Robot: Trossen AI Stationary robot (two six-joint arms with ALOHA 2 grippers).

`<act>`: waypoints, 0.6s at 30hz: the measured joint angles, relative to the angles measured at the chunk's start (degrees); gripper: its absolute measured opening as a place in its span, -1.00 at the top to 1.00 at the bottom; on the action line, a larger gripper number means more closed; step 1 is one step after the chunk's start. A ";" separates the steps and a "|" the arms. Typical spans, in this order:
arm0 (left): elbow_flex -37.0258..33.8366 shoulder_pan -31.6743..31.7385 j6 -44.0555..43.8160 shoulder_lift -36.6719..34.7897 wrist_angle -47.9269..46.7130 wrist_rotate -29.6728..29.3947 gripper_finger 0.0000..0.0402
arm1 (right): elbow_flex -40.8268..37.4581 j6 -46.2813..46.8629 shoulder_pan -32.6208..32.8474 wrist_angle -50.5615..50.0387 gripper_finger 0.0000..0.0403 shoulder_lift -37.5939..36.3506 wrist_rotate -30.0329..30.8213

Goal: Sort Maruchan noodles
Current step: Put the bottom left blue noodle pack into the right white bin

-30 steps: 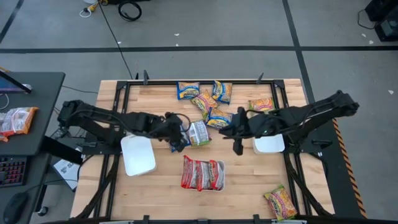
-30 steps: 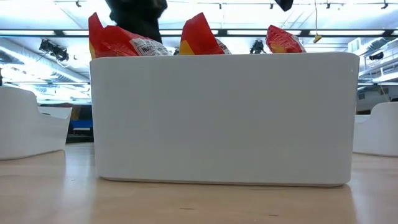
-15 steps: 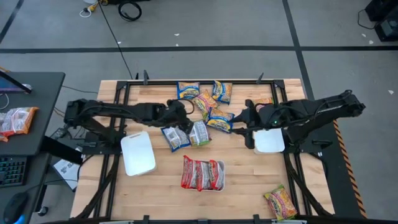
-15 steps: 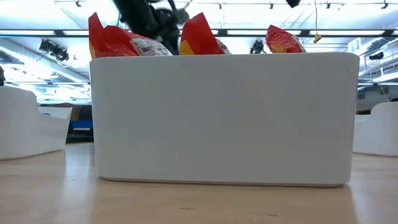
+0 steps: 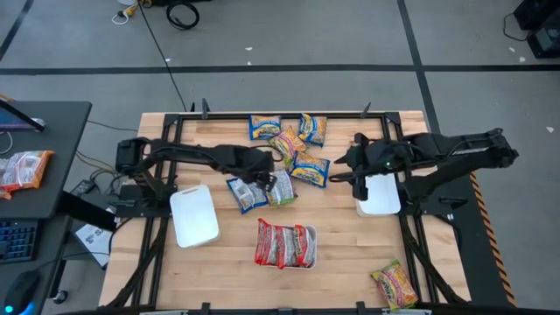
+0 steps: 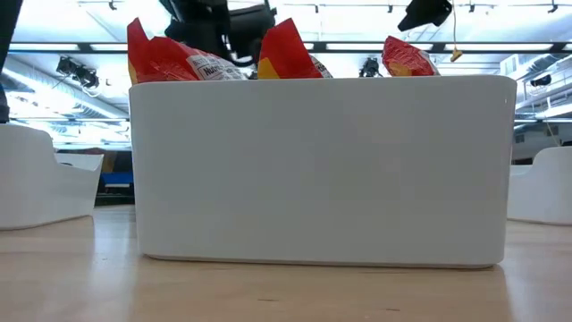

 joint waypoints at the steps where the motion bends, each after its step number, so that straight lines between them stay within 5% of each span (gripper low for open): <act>1: 0.28 -0.01 -0.48 -0.42 -3.42 1.24 -0.23 | 0.00 0.11 -0.21 -0.04 -0.06 0.06 -0.01; 8: 1.88 -2.57 -6.25 -0.75 -22.97 10.14 -0.23 | 0.00 0.24 -2.50 -0.37 -0.06 0.13 -0.06; 18: -5.29 -1.71 -15.88 -0.18 -9.30 12.73 -0.23 | 0.00 -0.12 -5.78 -0.13 -0.06 0.22 -1.33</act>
